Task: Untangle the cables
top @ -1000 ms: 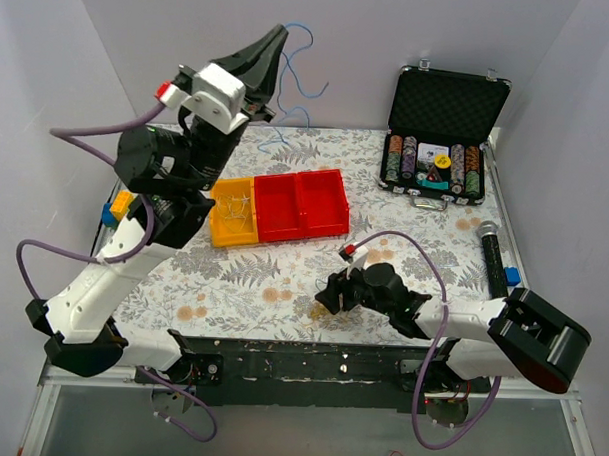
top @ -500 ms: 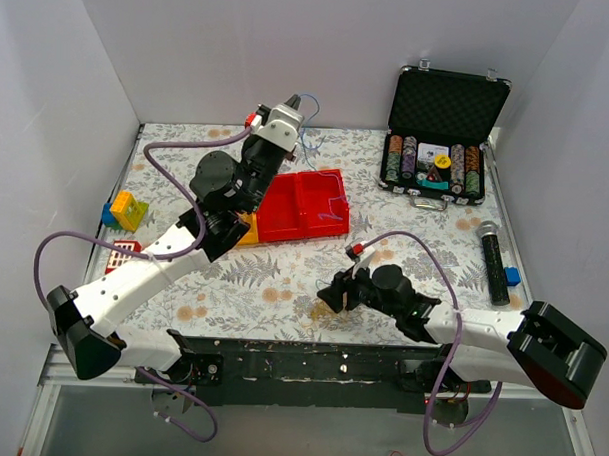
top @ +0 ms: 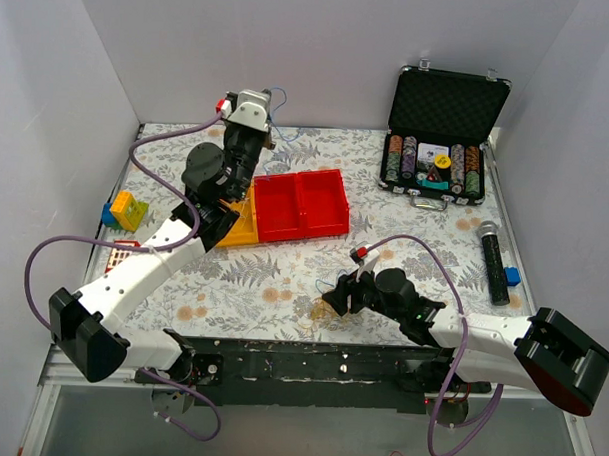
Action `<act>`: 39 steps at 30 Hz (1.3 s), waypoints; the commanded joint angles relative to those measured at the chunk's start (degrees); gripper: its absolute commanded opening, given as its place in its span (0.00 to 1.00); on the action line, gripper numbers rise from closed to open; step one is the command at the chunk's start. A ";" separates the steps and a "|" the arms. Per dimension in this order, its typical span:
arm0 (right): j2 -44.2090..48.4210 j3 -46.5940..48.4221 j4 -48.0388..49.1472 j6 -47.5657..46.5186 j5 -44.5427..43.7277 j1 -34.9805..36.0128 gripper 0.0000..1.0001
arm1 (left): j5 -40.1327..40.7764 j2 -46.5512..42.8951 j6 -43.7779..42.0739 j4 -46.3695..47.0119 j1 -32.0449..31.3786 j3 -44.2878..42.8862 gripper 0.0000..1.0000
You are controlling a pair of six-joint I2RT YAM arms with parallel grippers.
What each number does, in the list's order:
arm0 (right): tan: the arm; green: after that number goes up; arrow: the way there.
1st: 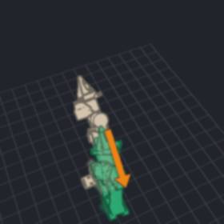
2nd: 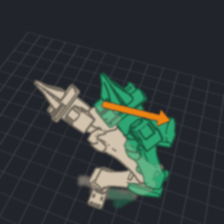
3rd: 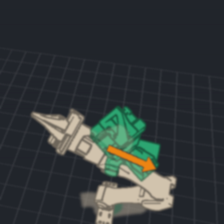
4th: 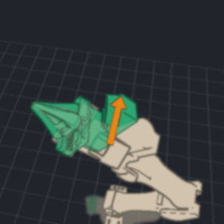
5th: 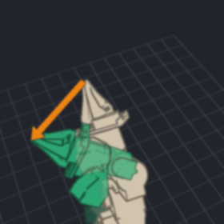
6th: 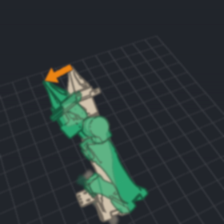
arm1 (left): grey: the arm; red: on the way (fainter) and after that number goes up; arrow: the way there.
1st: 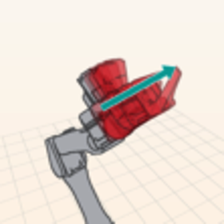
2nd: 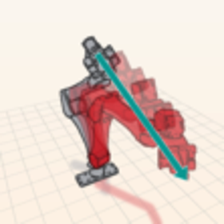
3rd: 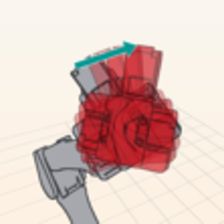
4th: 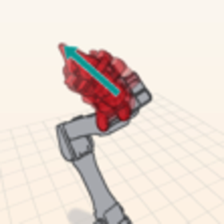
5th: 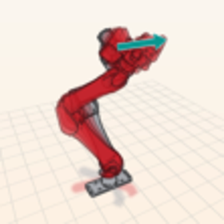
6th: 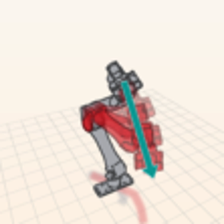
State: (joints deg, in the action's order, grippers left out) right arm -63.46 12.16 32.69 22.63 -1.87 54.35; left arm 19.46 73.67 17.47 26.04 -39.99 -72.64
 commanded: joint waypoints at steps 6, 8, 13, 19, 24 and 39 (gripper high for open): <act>0.62 0.67 -0.52 -0.13 -1.12 0.06 0.63 | -2.76 2.53 6.61 -1.88 7.46 5.75 0.00; 0.88 0.76 -0.87 -0.22 -1.03 -0.03 0.63 | -3.64 2.88 6.17 -0.91 7.90 6.98 0.00; 1.15 0.93 -0.96 -0.31 -1.03 -0.03 0.63 | -5.31 4.46 5.55 0.23 8.08 7.51 0.00; 1.41 0.67 -1.31 -0.13 -0.94 -0.03 0.63 | -4.79 5.87 3.54 1.03 8.08 7.77 0.00; 2.38 -0.03 -1.57 -0.04 -1.21 -0.03 0.63 | -2.59 6.49 -0.58 0.14 8.08 11.63 0.00; 2.20 -1.18 -0.78 0.48 -1.21 0.06 0.63 | 4.61 5.61 -8.33 4.71 8.52 22.89 0.00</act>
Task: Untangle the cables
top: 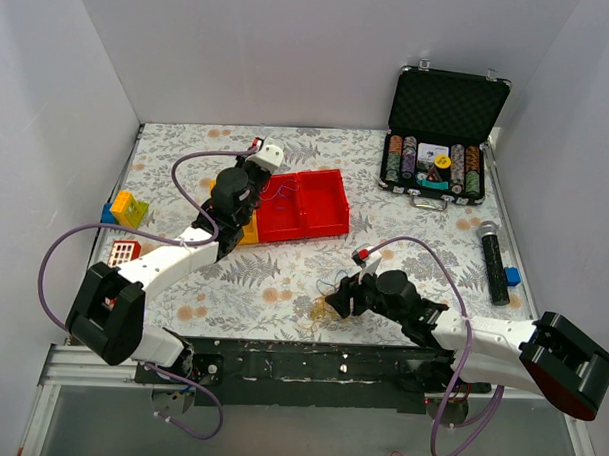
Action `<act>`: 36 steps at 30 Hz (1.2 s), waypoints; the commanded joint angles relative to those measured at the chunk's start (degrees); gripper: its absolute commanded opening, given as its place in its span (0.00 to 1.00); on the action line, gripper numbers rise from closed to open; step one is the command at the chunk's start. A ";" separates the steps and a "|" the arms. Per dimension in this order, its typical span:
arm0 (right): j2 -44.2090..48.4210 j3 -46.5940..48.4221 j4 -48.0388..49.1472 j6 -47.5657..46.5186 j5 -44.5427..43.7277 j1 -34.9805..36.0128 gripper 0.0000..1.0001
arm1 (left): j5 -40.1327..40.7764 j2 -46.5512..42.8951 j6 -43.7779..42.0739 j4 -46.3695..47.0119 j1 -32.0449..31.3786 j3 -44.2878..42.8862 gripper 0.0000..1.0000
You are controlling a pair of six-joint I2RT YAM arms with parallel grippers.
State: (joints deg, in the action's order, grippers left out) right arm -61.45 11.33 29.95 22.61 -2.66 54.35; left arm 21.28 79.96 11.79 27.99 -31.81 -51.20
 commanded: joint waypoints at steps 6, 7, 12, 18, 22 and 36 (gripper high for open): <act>0.45 -0.52 1.69 0.42 -0.42 -0.03 0.63 | 5.35 -3.23 0.86 2.86 1.05 2.15 0.00; 0.45 -0.52 1.69 0.42 -0.51 -0.03 0.63 | 5.53 -4.11 1.21 3.04 0.96 2.77 0.00; 0.10 -0.87 2.21 0.59 0.02 -0.03 0.63 | 6.06 -8.06 3.23 2.42 1.05 4.97 0.00; -0.07 -0.79 2.39 0.51 0.37 0.06 0.63 | 7.37 -10.79 4.03 1.20 1.14 5.67 0.00; 0.45 -0.96 2.13 0.59 0.19 0.06 0.63 | 8.60 -12.20 4.38 -1.52 1.05 5.50 0.00; 0.72 -0.96 1.95 0.85 -0.24 -0.03 0.63 | 2.37 -4.04 4.03 -4.44 -2.72 1.29 0.00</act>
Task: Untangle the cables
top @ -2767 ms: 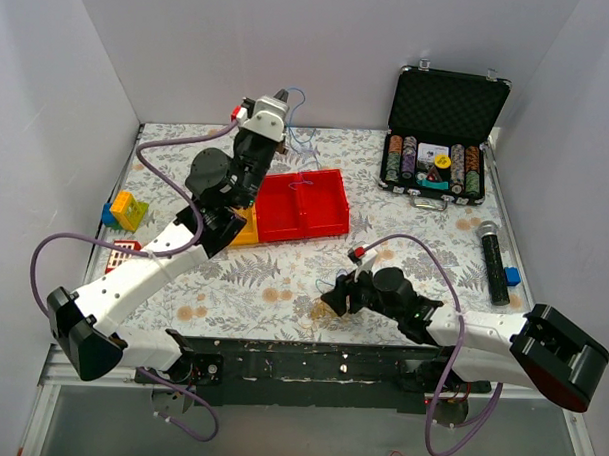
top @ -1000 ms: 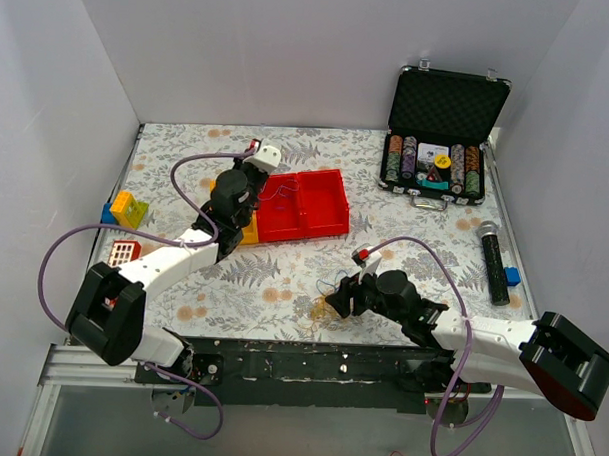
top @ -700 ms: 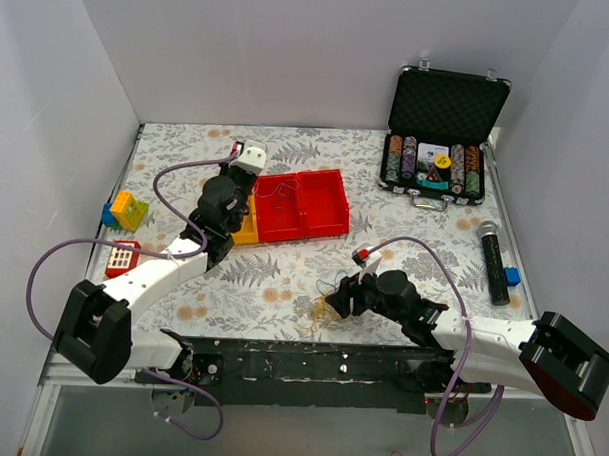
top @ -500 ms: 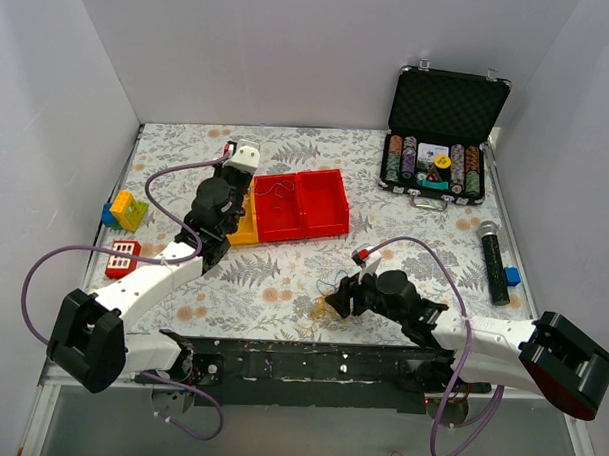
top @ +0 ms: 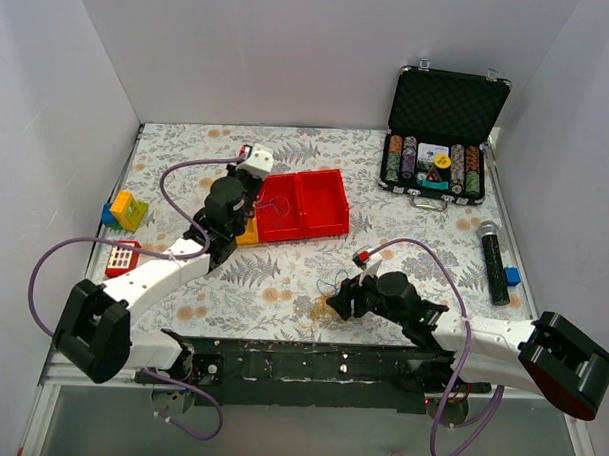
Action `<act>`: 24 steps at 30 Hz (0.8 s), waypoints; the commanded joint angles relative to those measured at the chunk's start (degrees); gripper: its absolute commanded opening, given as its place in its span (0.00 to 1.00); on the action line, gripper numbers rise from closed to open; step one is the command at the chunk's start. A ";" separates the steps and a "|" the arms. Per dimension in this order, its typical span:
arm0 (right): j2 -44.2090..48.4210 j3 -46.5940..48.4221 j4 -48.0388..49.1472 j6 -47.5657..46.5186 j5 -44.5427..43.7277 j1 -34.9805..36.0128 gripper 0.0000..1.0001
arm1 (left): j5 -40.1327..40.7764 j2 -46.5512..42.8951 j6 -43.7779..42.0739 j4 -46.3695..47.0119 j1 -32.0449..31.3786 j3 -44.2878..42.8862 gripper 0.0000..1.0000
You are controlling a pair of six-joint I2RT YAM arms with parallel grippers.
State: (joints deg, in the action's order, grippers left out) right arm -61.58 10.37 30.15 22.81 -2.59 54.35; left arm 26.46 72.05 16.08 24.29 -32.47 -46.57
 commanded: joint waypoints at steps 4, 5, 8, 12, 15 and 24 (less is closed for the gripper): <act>1.55 -0.44 1.58 1.01 -1.01 -0.03 0.63 | -4.30 9.15 -0.52 -0.21 -3.83 -6.77 0.00; 1.73 -0.53 1.49 0.92 -1.19 -0.03 0.63 | -5.01 10.38 -0.61 0.14 -4.09 -7.65 0.00; 2.25 -0.70 1.31 0.92 -1.63 -0.12 0.63 | -6.59 12.93 -0.17 0.93 -4.27 -9.76 0.00; 2.52 -0.88 0.96 0.75 -2.07 -0.12 0.63 | -7.47 16.27 -1.39 1.10 -4.36 -10.13 0.00; 2.78 -0.79 0.79 0.49 -2.33 -0.12 0.63 | -6.77 19.17 -4.03 3.38 -4.01 -8.55 0.00; 3.93 -0.62 0.26 0.31 -2.77 -0.12 0.63 | -8.08 26.12 -8.86 8.39 -1.20 -7.49 0.00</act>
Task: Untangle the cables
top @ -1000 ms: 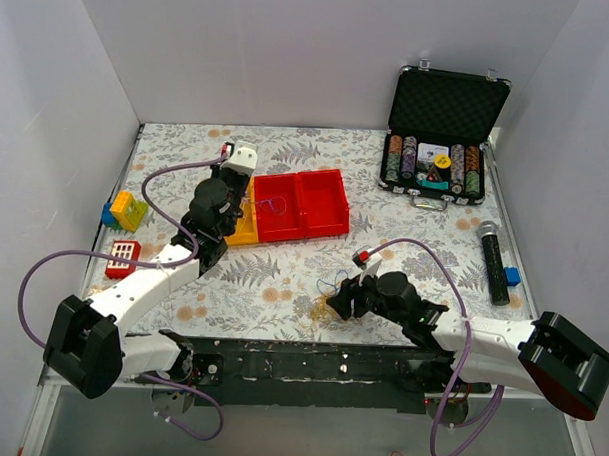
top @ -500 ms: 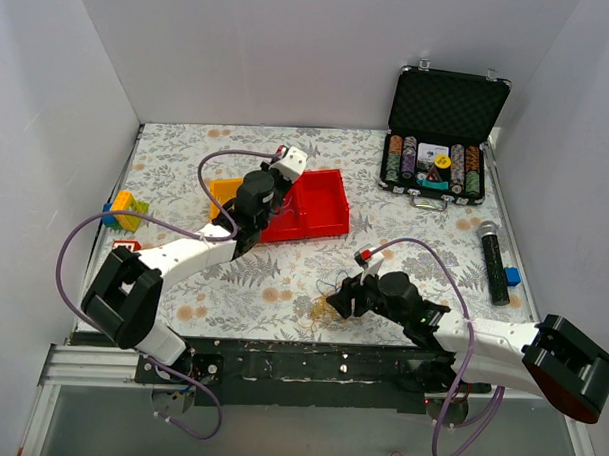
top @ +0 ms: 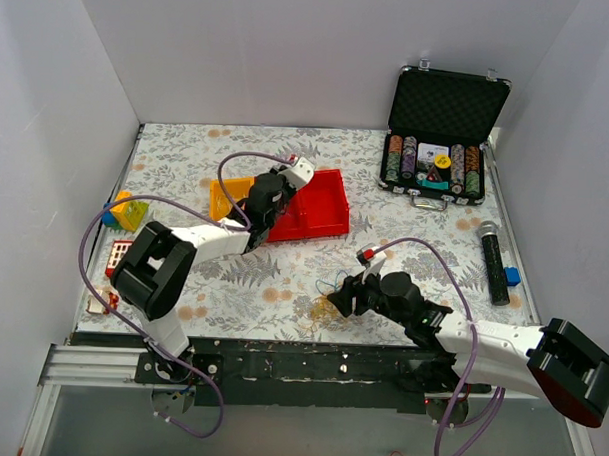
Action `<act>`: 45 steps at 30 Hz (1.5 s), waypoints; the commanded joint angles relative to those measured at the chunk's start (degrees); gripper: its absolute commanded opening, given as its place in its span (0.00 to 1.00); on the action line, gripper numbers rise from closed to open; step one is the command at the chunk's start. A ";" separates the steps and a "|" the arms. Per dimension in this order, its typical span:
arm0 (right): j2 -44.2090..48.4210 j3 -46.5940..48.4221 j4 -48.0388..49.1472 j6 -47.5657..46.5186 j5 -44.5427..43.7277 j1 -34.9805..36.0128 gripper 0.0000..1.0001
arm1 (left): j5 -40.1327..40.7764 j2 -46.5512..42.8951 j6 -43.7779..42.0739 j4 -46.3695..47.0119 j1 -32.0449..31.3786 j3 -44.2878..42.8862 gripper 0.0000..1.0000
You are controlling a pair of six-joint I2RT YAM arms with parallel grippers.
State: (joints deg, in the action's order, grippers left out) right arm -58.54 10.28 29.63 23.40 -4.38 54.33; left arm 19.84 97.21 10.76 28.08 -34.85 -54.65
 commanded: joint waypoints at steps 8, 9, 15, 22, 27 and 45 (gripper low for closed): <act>1.59 -0.27 0.61 0.33 -0.89 -0.18 0.63 | -5.15 6.58 -4.35 -1.52 2.07 -2.38 0.00; 1.42 -0.26 0.52 0.33 -0.98 -0.10 0.63 | -5.51 7.37 -3.48 -4.14 2.07 -3.52 0.00; 2.12 0.00 -0.18 0.42 -1.07 -0.10 0.63 | -6.91 8.53 1.01 -11.64 2.16 -8.19 0.00; 1.85 0.09 -0.27 0.42 -0.72 -0.18 0.63 | -8.84 4.31 1.01 -15.85 2.33 -8.01 0.51; 2.73 0.00 -0.45 0.51 -0.71 -0.10 0.63 | -9.64 -0.08 2.15 -17.80 2.51 -7.05 0.76; 15.29 -1.14 -8.87 -0.37 -6.16 -0.10 0.63 | -44.26 -26.72 -2.76 -36.32 -6.35 6.04 0.97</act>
State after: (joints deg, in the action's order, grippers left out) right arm -47.79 9.87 24.38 23.62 -6.66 54.33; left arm -11.29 70.54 10.22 3.03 -35.90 -53.69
